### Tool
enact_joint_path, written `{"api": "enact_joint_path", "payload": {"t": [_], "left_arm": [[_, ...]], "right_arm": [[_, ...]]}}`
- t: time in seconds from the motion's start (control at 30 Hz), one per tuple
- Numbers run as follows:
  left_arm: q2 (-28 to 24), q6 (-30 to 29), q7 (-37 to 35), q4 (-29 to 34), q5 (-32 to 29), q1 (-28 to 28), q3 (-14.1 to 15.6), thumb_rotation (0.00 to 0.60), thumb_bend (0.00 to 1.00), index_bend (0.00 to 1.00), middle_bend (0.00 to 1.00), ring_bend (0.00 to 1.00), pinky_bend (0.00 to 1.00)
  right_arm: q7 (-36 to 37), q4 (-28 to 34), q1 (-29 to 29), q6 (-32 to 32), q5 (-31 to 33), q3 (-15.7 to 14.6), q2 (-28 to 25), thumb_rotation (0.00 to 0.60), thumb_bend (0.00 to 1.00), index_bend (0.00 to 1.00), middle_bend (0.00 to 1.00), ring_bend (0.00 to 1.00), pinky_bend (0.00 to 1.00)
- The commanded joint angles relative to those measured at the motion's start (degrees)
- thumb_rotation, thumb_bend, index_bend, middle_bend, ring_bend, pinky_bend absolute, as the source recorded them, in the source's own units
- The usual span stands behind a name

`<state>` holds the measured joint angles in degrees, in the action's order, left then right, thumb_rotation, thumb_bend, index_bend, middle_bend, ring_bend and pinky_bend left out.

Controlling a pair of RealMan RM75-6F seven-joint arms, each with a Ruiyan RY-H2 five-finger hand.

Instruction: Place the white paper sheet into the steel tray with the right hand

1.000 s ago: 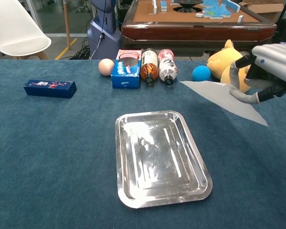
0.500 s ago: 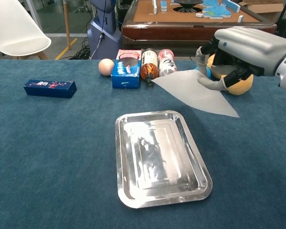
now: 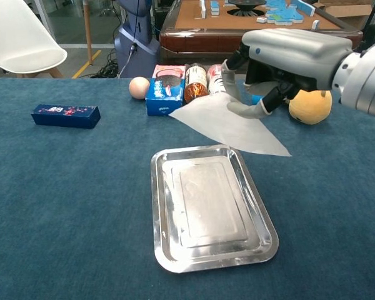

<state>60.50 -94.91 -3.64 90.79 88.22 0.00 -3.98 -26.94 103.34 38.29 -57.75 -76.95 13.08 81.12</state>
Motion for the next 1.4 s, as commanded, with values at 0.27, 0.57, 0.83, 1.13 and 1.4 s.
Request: {"api": "enact_joint_path", "payload": {"t": [0.27, 0.57, 0.83, 1.13, 1.4], "left_arm": [[-0.17, -0.17, -0.27, 0.05, 0.03, 0.12, -0.06, 0.600, 0.16, 0.44, 0.32, 0.34, 0.59], [-0.33, -0.42, -0.48, 0.16, 0.14, 0.27, -0.09, 0.600, 0.16, 0.44, 0.32, 0.34, 0.59], [-0.33, -0.53, -0.41, 0.24, 0.14, 0.35, -0.12, 0.600, 0.16, 0.44, 0.32, 0.34, 0.59], [-0.29, -0.37, -0.33, 0.22, 0.04, 0.32, -0.17, 0.600, 0.16, 0.44, 0.32, 0.34, 0.59], [-0.34, -0.42, -0.24, 0.31, -0.21, 0.40, -0.30, 0.600, 0.16, 0.44, 0.32, 0.34, 0.59]], "right_arm": [[-2.22, 1.96, 2.02, 1.76, 2.49, -2.08, 1.21, 0.600, 0.43, 0.62, 1.00, 1.00, 1.00], [-3.52, 2.10, 2.63, 1.88, 3.23, -3.94, 1.35, 0.600, 0.43, 0.62, 1.00, 1.00, 1.00], [-4.11, 1.46, 3.87, 3.78, 4.19, -5.29, 0.86, 0.600, 0.43, 0.63, 1.00, 1.00, 1.00], [-3.69, 0.81, 4.63, 4.30, 4.35, -6.41, 1.02, 0.600, 0.43, 0.63, 1.00, 1.00, 1.00], [-2.74, 0.51, 4.87, 3.81, 4.26, -6.84, 1.99, 0.600, 0.42, 0.63, 1.00, 1.00, 1.00]]}}
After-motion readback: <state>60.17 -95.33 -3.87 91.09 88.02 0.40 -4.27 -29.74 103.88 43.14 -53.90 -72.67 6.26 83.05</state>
